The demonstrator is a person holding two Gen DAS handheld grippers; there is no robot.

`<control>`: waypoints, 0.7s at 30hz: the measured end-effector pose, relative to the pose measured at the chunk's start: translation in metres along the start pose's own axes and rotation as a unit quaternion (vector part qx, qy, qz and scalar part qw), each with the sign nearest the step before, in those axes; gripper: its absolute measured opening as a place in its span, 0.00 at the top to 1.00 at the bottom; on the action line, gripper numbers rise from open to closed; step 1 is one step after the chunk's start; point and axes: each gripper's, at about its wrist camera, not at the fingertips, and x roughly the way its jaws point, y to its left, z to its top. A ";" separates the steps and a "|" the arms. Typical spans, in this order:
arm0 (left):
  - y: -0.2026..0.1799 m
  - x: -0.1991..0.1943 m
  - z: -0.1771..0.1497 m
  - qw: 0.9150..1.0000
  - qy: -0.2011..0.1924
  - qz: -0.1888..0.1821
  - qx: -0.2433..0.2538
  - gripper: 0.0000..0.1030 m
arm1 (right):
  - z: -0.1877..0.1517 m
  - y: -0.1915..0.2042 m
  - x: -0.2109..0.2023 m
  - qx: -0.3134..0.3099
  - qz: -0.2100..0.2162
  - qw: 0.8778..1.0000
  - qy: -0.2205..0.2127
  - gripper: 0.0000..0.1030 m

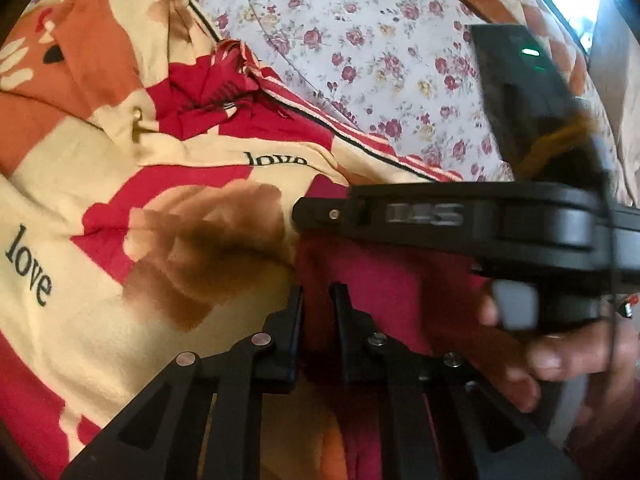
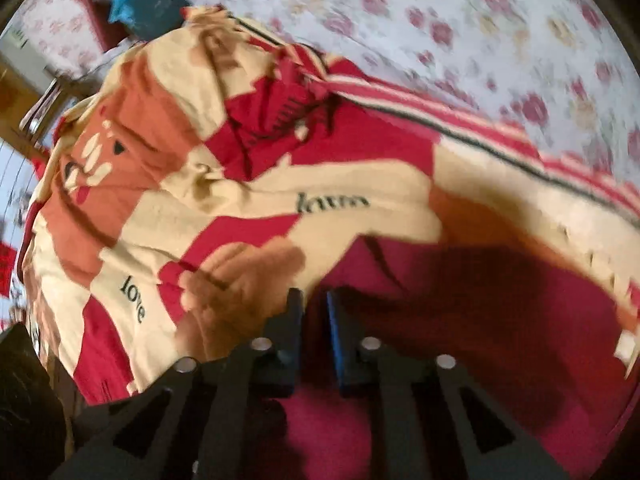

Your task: Fold small clothes

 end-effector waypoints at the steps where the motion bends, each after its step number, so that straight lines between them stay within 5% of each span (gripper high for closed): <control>1: -0.002 -0.001 0.000 1.000 -0.002 0.003 0.005 1.00 | -0.003 -0.002 -0.004 0.008 0.010 1.000 -0.003 0.67; 2: -0.003 -0.001 0.000 1.000 -0.002 0.004 0.007 1.00 | -0.009 -0.006 -0.018 0.016 0.022 1.000 -0.006 0.55; 6: 0.002 -0.002 0.002 1.000 -0.003 -0.004 -0.015 1.00 | -0.047 -0.038 -0.086 0.032 -0.002 0.998 -0.057 0.37; 9: 0.005 -0.007 0.001 1.000 -0.017 -0.001 -0.022 1.00 | -0.087 -0.083 -0.146 0.068 -0.094 0.988 -0.097 0.30; 12: 0.001 -0.010 0.000 0.999 -0.027 0.004 -0.017 1.00 | -0.126 -0.138 -0.191 0.130 -0.199 0.963 -0.126 0.28; 15: -0.006 -0.013 -0.002 0.999 -0.036 0.013 -0.005 1.00 | -0.150 -0.185 -0.201 0.186 -0.237 0.947 -0.108 0.28; 16: -0.009 -0.014 -0.003 0.999 -0.040 0.016 -0.001 1.00 | -0.156 -0.195 -0.197 0.199 -0.235 0.946 -0.100 0.30; 17: -0.011 -0.017 -0.004 0.999 -0.046 0.018 0.004 0.99 | -0.161 -0.203 -0.193 0.201 -0.226 0.949 -0.091 0.43; 18: -0.013 -0.019 -0.005 0.998 -0.051 0.020 0.006 0.99 | -0.165 -0.205 -0.188 0.193 -0.211 0.955 -0.085 0.70; 21: -0.015 -0.027 -0.008 0.998 -0.067 0.020 0.004 0.94 | -0.173 -0.200 -0.187 0.156 -0.215 0.960 -0.089 0.80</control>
